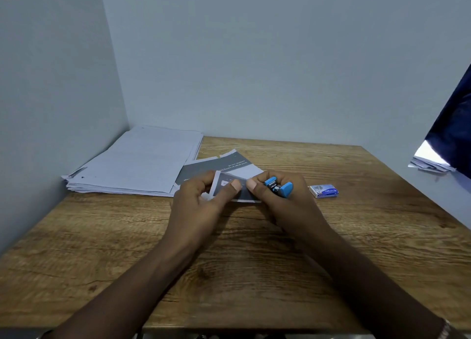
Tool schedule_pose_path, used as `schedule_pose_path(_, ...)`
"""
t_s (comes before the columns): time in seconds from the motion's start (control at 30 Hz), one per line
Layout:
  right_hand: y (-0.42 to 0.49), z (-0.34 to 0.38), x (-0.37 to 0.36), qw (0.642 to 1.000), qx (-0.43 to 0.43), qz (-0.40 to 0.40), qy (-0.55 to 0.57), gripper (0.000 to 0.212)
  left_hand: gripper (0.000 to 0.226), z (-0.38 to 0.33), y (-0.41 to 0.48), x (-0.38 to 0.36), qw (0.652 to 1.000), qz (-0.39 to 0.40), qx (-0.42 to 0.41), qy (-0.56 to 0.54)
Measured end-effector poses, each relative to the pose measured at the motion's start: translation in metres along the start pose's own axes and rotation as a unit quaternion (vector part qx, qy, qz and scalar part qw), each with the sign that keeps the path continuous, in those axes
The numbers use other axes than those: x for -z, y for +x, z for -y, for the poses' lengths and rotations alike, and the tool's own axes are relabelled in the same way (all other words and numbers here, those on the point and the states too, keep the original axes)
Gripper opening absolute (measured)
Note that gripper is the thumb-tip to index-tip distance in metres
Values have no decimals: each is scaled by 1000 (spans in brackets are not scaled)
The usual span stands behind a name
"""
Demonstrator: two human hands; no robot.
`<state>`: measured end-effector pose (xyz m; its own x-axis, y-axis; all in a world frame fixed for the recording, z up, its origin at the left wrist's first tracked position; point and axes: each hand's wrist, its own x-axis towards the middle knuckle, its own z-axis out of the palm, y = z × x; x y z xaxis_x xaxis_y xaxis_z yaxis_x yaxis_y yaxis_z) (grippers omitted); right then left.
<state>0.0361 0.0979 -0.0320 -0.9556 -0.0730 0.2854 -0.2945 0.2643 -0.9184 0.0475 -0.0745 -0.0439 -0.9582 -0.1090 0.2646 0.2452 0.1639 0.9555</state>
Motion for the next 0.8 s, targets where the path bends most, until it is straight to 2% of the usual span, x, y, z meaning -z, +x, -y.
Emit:
schedule_pose_path(0.13,-1,0,-1,1000,20,8,-9,20,24,2,1,0,1000,-3,19,8)
schedule_pose_path(0.23,-1,-1,0,999,30,9,-14,20,19,5,4,1,999,21,42,-27)
schedule_pose_path(0.43,-1,-7,1,1000,9,6,11,18,23,5,6,-1,994,49,64,-71)
schedule_pose_path(0.63,-1,-4,2,999,16,9,29,20,30,5,3,-1,986,96,71,-115)
schedule_pose_path(0.8,-3,-4,3,999,22,13,36,19,29,7,2,0,986,99,65,-115)
